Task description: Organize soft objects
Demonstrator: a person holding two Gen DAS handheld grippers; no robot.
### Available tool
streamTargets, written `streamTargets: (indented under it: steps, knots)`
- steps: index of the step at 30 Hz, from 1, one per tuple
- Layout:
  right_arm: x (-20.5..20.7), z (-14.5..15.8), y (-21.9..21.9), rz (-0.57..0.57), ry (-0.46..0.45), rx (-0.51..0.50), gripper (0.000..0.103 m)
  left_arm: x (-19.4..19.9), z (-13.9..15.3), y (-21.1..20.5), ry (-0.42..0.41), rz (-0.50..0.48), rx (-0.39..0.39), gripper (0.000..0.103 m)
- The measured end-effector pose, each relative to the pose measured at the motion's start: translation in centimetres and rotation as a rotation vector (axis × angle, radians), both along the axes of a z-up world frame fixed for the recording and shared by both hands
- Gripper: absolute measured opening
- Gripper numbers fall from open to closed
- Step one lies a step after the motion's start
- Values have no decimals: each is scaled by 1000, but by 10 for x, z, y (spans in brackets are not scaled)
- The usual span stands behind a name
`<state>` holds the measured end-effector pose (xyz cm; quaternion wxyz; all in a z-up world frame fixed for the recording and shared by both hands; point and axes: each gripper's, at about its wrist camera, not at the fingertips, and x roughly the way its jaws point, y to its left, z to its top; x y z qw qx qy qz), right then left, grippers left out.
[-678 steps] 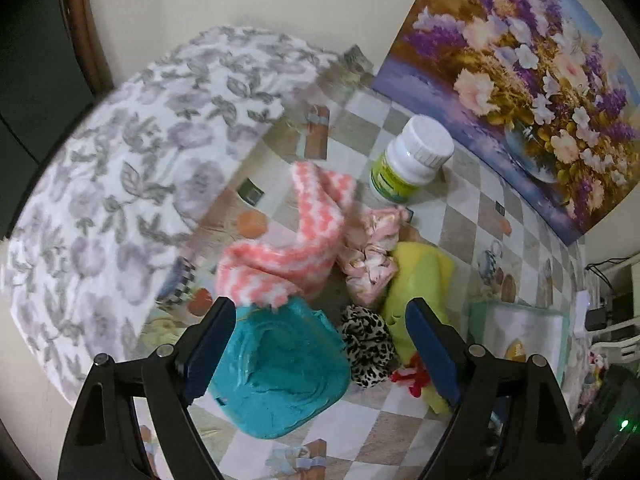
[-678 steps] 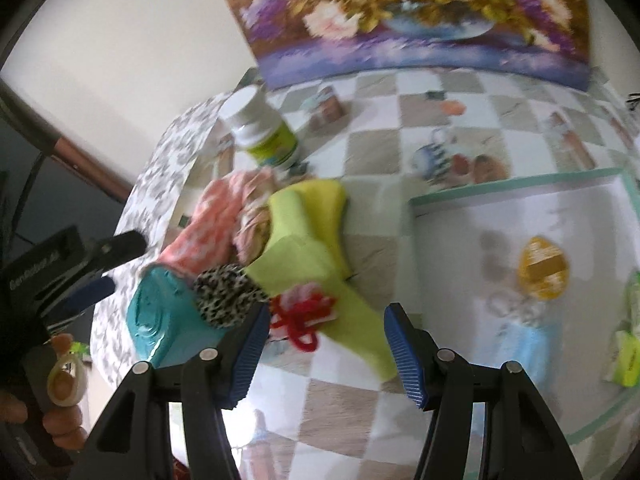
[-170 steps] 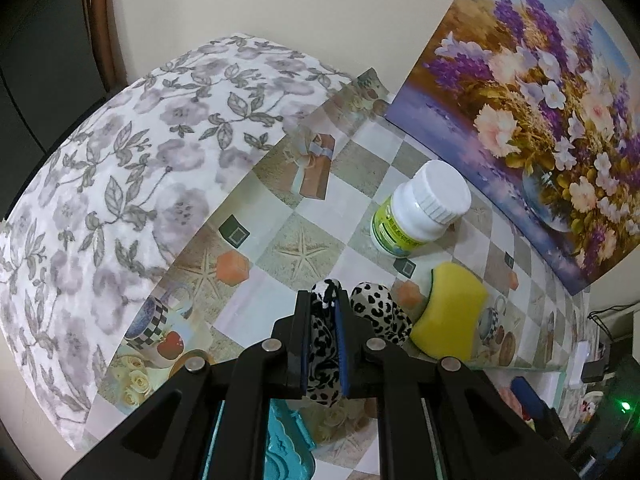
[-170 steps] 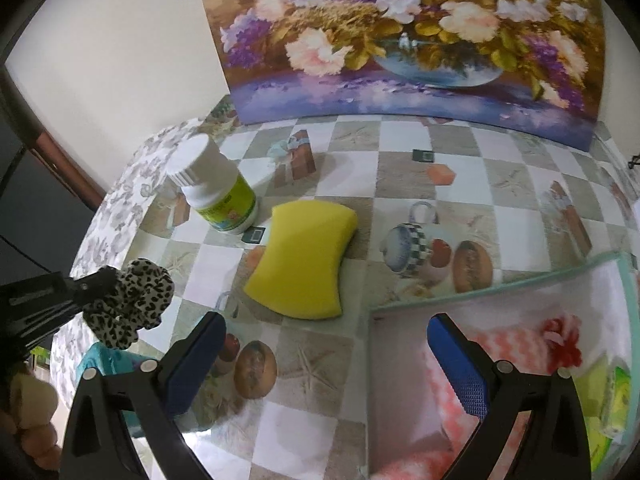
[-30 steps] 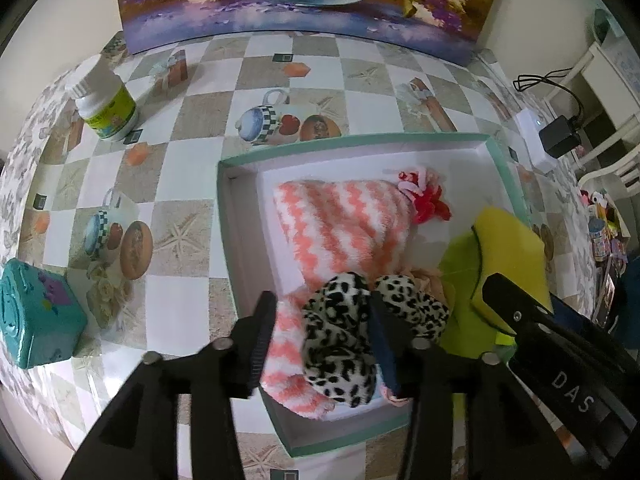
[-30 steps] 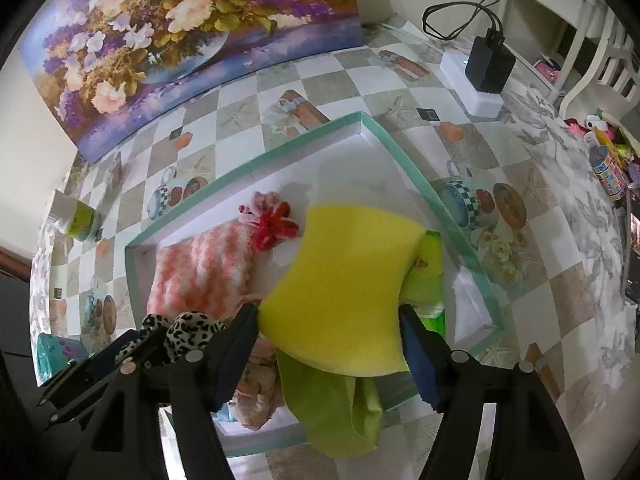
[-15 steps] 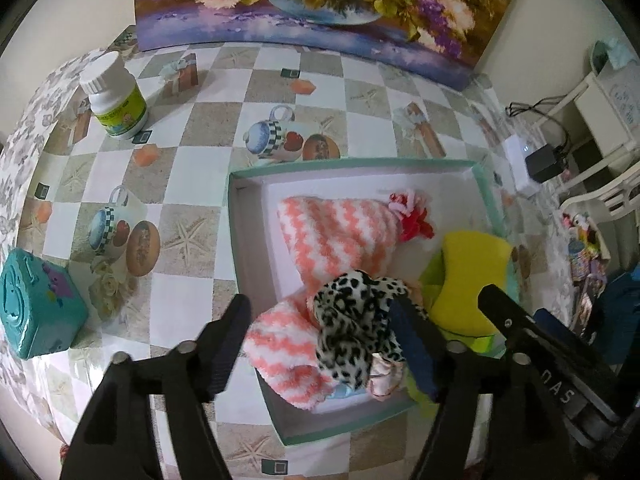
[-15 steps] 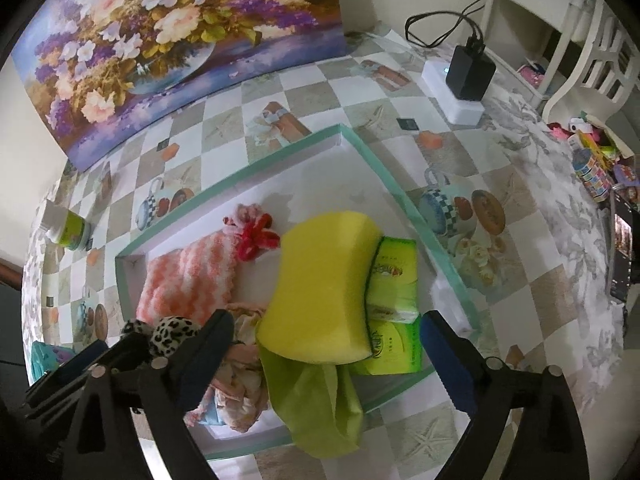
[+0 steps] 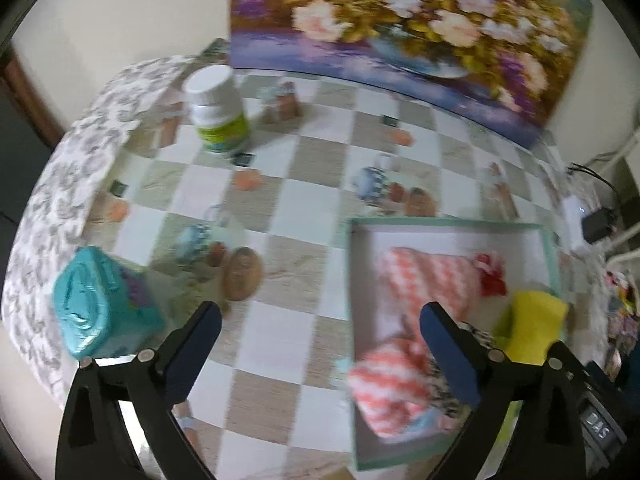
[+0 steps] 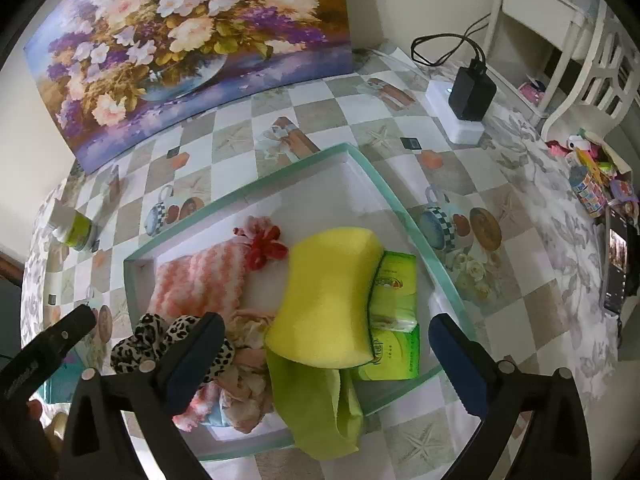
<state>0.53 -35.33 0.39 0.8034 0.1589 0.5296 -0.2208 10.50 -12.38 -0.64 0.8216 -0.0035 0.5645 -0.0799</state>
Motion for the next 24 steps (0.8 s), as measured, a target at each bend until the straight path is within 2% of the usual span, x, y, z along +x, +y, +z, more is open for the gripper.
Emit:
streamTargets:
  steps: [6,20,24]
  knots:
    - [-2,1,9,20,7,-15,103,-5,4,17,-28,25,20,100]
    - [-20,2,46,90,31,-92,103,-48,6,42,-74,-37,116,100]
    - [-33,-1,58,112,39,-112,103,-61,6,49,-88,-30,113,100]
